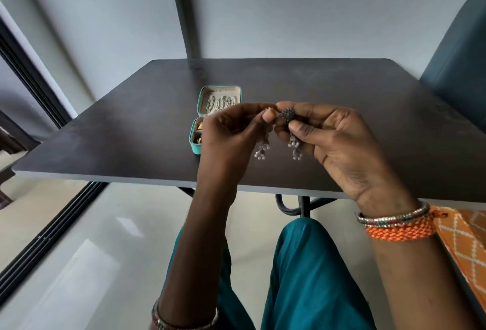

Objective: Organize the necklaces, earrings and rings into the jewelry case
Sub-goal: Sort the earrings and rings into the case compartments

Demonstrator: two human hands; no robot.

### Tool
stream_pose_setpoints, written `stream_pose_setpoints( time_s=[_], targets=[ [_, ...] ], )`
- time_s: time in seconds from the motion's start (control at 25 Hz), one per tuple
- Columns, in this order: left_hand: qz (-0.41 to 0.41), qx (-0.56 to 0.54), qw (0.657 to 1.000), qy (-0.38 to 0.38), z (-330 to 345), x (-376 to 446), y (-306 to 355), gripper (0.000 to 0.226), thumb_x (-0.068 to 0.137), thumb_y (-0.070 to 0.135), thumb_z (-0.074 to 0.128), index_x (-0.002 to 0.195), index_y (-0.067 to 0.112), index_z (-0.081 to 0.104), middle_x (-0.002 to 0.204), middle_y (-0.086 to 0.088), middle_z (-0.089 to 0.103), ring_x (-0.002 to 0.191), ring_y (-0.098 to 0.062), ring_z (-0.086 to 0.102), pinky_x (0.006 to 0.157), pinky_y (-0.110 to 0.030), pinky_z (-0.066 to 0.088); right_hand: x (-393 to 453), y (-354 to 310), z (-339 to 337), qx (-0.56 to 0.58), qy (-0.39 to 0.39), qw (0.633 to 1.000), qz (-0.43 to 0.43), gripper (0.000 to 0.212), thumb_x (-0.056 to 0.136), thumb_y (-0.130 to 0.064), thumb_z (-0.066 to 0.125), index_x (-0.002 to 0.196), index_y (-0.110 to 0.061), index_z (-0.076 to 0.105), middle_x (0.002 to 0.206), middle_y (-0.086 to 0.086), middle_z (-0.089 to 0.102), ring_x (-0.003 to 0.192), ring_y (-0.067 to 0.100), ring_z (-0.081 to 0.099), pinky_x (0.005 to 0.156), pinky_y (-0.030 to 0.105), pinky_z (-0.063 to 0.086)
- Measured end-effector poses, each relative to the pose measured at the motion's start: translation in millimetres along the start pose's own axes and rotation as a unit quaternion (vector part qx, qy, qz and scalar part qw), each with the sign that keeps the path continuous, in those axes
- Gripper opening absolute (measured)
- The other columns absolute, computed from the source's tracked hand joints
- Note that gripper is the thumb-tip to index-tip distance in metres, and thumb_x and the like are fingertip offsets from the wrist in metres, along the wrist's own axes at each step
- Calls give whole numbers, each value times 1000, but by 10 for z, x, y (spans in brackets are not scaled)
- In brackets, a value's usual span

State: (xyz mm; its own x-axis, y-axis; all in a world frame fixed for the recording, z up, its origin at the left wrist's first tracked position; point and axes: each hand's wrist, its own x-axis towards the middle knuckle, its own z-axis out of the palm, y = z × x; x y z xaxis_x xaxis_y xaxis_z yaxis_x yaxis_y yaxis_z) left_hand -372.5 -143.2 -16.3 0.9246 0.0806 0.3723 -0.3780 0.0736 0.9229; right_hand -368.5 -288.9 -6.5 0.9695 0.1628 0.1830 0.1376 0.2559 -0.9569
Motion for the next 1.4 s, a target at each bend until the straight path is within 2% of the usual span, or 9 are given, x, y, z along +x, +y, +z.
stream_pose_setpoints(
  time_s=[0.36, 0.6, 0.76, 0.88, 1.08, 1.24, 1.32, 1.4],
  targets=[
    [-23, 11, 999, 30, -90, -50, -83, 14, 84, 5, 66, 93, 14, 71, 77, 1, 72, 68, -4, 66, 61, -15, 49, 40, 73, 71, 27, -22, 999, 39, 34, 88, 17, 41, 111, 4, 63, 107, 20, 69, 91, 24, 69, 85, 26, 56],
    [-53, 32, 998, 7, -143, -64, -118, 28, 84, -7, 62, 94, 18, 69, 76, 10, 71, 69, 0, 65, 62, -14, 49, 41, 103, 78, 23, -16, 998, 63, 46, 82, 24, 30, 110, 5, 63, 92, 16, 69, 77, 18, 67, 78, 22, 56],
    [-56, 19, 998, 15, -179, -57, -121, 18, 84, 1, 66, 92, 16, 70, 79, 1, 72, 70, -5, 66, 64, -19, 53, 82, 133, 126, 37, -16, 998, 57, 32, 88, 16, 41, 109, 6, 62, 102, 18, 69, 88, 20, 68, 84, 25, 56],
    [-74, 13, 996, 43, -281, 49, -169, 12, 83, 3, 68, 87, 14, 72, 74, -3, 71, 67, -13, 66, 67, -28, 58, 209, 224, 182, -19, -30, 998, 53, 24, 88, 7, 53, 110, 3, 64, 101, 17, 71, 89, 19, 69, 81, 27, 58],
    [-69, 62, 993, 79, -601, 375, -246, 13, 83, 0, 66, 95, 3, 68, 72, -8, 67, 58, -9, 62, 62, -18, 55, 501, 366, 251, -92, -31, 993, 64, 21, 88, 5, 57, 103, -5, 69, 86, 7, 73, 76, 12, 69, 81, 29, 58],
    [-52, 144, 982, 111, -782, 628, -392, 13, 83, 1, 68, 87, 12, 71, 59, 7, 66, 52, -3, 59, 60, -20, 54, 625, 434, 255, -92, -26, 993, 72, 24, 87, 7, 57, 109, 2, 66, 85, 9, 72, 73, 9, 68, 78, 26, 57],
    [-58, 193, 973, 115, -798, 657, -501, 14, 82, 3, 69, 85, 16, 72, 61, 5, 66, 50, -1, 56, 57, -19, 49, 647, 471, 258, -92, -27, 992, 76, 24, 87, 8, 56, 109, 3, 66, 83, 9, 71, 70, 8, 68, 76, 25, 57],
    [-61, 238, 961, 124, -771, 621, -573, 11, 81, 7, 72, 86, 17, 74, 68, 4, 69, 52, 5, 56, 55, -12, 44, 665, 503, 265, -96, -26, 992, 79, 24, 87, 9, 56, 109, 4, 65, 84, 10, 71, 70, 9, 67, 75, 24, 57]
  ],
)
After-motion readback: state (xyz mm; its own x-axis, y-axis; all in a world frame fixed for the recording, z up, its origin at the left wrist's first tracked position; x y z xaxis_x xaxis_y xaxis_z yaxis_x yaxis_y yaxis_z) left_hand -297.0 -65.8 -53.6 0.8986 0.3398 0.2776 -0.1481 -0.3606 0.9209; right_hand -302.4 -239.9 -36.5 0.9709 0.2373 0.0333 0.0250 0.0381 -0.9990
